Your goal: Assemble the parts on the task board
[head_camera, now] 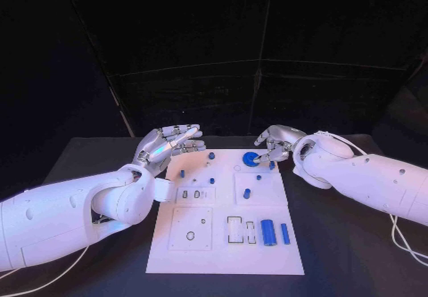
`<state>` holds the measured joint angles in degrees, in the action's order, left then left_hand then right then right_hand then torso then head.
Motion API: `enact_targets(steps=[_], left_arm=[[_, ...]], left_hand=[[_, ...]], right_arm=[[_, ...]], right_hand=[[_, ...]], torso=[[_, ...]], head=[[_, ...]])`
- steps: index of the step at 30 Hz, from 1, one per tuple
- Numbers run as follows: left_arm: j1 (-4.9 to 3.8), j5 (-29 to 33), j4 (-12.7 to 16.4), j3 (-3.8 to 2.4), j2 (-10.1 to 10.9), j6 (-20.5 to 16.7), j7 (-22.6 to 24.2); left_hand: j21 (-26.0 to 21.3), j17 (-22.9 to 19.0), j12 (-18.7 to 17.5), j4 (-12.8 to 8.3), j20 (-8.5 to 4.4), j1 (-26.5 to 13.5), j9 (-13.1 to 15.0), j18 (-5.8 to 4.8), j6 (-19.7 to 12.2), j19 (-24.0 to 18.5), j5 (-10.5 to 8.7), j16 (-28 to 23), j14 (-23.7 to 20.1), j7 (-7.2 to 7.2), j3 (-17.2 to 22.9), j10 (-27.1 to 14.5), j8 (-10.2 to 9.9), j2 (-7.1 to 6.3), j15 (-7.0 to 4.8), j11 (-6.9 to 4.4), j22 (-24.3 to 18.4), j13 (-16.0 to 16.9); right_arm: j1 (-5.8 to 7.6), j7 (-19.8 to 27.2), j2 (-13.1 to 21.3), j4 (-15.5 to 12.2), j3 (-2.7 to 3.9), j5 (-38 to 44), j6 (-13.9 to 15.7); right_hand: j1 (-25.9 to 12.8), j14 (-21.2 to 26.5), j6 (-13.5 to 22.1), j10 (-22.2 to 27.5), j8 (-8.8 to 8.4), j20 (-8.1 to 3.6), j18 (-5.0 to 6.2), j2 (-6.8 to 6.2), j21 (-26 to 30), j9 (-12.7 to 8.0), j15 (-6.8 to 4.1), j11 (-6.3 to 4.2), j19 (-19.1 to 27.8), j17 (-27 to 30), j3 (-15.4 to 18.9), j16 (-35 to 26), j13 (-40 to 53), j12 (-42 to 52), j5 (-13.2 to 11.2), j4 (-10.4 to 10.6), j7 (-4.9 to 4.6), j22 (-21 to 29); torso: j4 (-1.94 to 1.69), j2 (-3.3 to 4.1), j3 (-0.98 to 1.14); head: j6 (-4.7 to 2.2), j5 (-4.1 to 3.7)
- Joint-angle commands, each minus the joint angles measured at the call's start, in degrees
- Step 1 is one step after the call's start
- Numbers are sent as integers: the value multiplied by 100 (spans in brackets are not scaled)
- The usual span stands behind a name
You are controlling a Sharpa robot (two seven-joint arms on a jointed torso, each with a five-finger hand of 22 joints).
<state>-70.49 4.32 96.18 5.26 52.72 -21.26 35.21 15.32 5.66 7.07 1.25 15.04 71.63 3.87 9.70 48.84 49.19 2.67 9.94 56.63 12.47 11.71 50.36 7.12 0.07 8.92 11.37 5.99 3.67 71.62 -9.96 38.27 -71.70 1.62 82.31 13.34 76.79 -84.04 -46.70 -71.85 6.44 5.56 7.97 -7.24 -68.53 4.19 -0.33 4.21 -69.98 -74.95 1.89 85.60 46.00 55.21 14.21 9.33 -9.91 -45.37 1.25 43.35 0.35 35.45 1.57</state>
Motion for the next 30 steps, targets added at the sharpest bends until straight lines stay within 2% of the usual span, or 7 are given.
enact_targets(steps=[1, 4, 7, 10, 18, 22, 30], left_arm=[[-8, -42, -10, -3, -3, 96, 36], [-8, -42, -20, -2, -3, 96, 36], [-7, -42, -30, -2, -6, 97, 36], [-7, -42, -36, -2, -11, 101, 36], [-7, -42, -56, -2, -21, 107, 33], [-7, -42, -64, -2, -25, 111, 32], [-7, -42, -81, -2, -31, 122, 25]], left_hand=[[22, -7, -38, -29, 6, 38, -6, 80, 6, 35, 22, -33, 49, 144, 6, 18, -38, -1, 1, 16, -5, -1], [22, -7, -38, -29, 6, 38, -6, 80, 6, 35, 22, -33, 49, 144, 6, 18, -38, -1, 1, 16, -5, -1], [22, -7, -38, -29, 6, 38, -6, 80, 6, 35, 22, -33, 49, 144, 6, 18, -38, -1, 1, 16, -5, -1], [22, -7, -38, -29, 6, 38, -6, 80, 6, 35, 22, -33, 49, 144, 6, 18, -38, -1, 1, 16, -5, -1], [22, -7, -38, -29, 6, 38, -6, 80, 6, 35, 22, -33, 49, 144, 6, 18, -38, -1, 1, 16, -5, -1], [22, -7, -38, -29, 6, 38, -6, 80, 6, 35, 22, -33, 49, 144, 6, 18, -38, -1, 1, 16, -5, -1], [22, -7, -38, -29, 6, 38, -6, 80, 6, 35, 22, -33, 49, 144, 6, 18, -38, -1, 1, 16, -5, -1]], right_arm=[[10, -430, 26, 21, 12, -446, -486], [10, -481, 9, 55, 14, -489, -550], [10, -498, -44, 105, 15, -503, -594], [10, -502, -99, 147, 16, -460, -633], [9, -458, -240, 229, 16, -344, -560], [9, -417, -276, 239, 16, -332, -428], [8, -360, -318, 246, 17, -237, -248]], right_hand=[[122, -413, 102, -33, 57, 54, -7, -30, -46, -3, 61, 59, -32, -557, 99, 69, 664, 577, 9, 320, -16, -62], [250, -423, 150, -75, 123, 79, -9, -63, -74, -2, 76, 88, -34, -628, 153, 103, 1053, 901, -1, 553, -33, -91], [323, -434, 165, -198, 164, 87, -14, -42, -100, -1, 84, 89, -46, -694, 158, 132, 1387, 1180, -7, 631, -45, -126], [379, -441, 169, -308, 202, 92, -18, -9, -123, 1, 90, 93, -56, -735, 157, 151, 1667, 1414, -6, 662, -48, -155], [542, -475, 69, -620, 340, 91, -44, 207, -234, 14, 83, 78, -125, -912, 81, 226, 2380, 1994, 85, 557, -24, -321], [549, -487, 22, -789, 381, 87, -58, 260, -286, 15, 78, 71, -164, -974, 78, 251, 2686, 2238, 87, 509, -15, -404], [536, -506, -8, -1000, 410, 85, -77, 309, -358, 4, 79, 71, -219, -1067, 86, 288, 3071, 2538, 78, 431, -12, -515]], torso=[[-7, 6, 5], [-1, 6, 6], [1, 8, 12], [-8, 10, 2], [-2, 11, 8], [-6, 9, 4], [1, 10, 10]], head=[[1, -27], [9, -26], [14, -26], [19, -42], [43, -38], [47, -52], [61, -47]])
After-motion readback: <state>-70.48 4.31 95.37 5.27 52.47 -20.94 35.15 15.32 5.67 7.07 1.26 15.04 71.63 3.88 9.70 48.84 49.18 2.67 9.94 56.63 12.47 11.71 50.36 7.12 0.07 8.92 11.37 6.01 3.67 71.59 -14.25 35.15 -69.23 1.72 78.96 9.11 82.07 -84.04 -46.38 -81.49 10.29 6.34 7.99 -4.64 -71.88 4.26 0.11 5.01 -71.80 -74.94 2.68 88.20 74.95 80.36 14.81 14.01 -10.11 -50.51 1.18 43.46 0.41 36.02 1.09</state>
